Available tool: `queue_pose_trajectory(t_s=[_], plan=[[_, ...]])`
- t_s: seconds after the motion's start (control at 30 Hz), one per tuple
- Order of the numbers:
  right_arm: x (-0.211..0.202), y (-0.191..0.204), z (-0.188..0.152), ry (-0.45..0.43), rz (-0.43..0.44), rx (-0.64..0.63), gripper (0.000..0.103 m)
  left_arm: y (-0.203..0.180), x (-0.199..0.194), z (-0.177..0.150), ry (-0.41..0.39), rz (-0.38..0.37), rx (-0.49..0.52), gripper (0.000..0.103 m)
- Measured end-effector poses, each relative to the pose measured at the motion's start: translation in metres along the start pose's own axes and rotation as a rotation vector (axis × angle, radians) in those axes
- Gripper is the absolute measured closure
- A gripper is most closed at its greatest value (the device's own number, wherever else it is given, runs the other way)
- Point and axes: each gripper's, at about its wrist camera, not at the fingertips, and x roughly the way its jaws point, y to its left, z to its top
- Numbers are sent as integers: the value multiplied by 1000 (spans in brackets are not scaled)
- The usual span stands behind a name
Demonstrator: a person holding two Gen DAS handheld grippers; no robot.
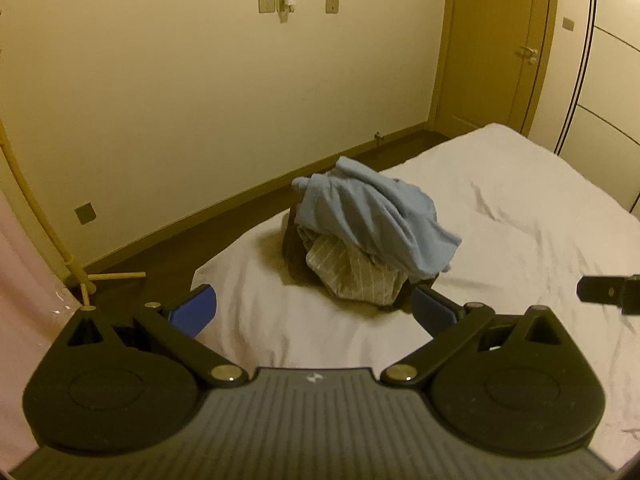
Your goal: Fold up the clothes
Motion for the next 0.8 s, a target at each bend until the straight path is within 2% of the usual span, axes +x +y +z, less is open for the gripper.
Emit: queue_pose_trajectory(t_s=[0.1, 0.17, 0.2, 0.3, 0.37, 0.4, 0.53, 0.8], plan=[[-1, 0, -1, 0, 2, 0, 0, 0, 6, 2, 4, -6, -6, 1], [-2, -1, -2, -1, 3, 0, 0, 0, -3, -26, -91, -8, 5, 1], [-2, -1, -3, -1, 3, 0, 0, 0, -8, -35, -101, -14, 4, 1], [-3, -1, -4, -1, 5, 1, 0, -1, -20, -56, -89, -30, -2, 1], [-4, -2, -5, -1, 6, 1, 0, 0, -15, -53, -15, -26, -5, 1], [-4, -2, -6, -2, 7, 1, 0, 0, -16, -54, -5, -25, -7, 1], [-3, -2, -6, 2, 0, 5, 0, -1, -19, -63, -8, -26, -1, 1], [2, -4, -7, 14, -1, 25, 0, -2, -14, -51, 17, -28, 25, 1]])
